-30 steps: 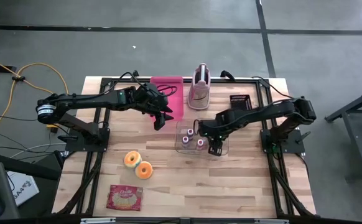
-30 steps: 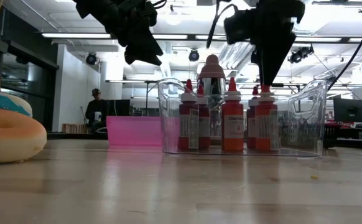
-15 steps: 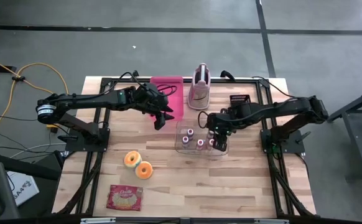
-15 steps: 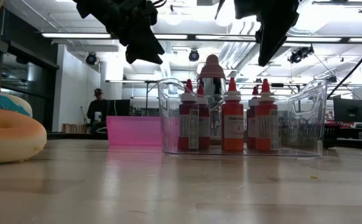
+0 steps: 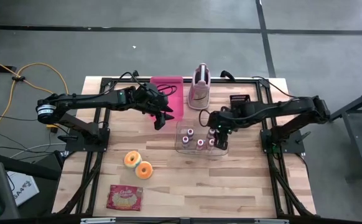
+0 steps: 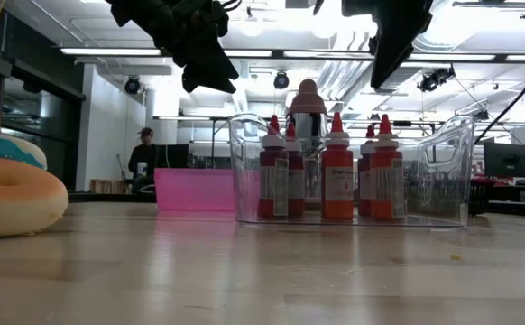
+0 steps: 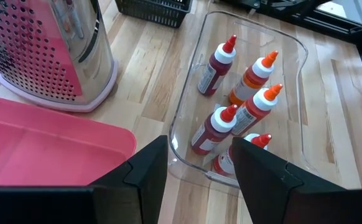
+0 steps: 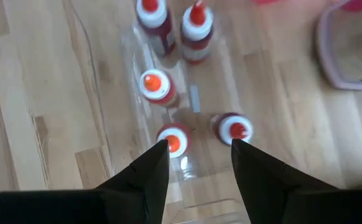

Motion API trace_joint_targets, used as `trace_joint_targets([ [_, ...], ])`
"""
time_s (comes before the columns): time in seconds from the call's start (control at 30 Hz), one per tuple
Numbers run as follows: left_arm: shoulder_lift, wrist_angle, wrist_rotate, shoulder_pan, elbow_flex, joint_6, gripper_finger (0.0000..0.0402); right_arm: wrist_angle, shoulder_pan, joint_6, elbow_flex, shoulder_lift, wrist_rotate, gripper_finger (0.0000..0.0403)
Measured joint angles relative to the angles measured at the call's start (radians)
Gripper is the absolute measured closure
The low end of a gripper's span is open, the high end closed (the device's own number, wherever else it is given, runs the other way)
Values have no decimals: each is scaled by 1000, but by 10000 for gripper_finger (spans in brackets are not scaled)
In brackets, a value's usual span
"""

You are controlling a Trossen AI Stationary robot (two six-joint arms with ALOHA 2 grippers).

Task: Pick & Place Food Item
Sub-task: Put the popcorn bag into the pink bin

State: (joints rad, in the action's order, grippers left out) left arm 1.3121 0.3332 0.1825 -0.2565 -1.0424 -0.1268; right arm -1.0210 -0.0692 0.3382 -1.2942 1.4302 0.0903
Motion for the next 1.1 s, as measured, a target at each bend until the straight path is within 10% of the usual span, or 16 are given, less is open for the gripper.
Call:
trace_joint_targets([
  [1.1,0,-2,0,0,0,0,228,240,39,76,399,-533,236,242],
])
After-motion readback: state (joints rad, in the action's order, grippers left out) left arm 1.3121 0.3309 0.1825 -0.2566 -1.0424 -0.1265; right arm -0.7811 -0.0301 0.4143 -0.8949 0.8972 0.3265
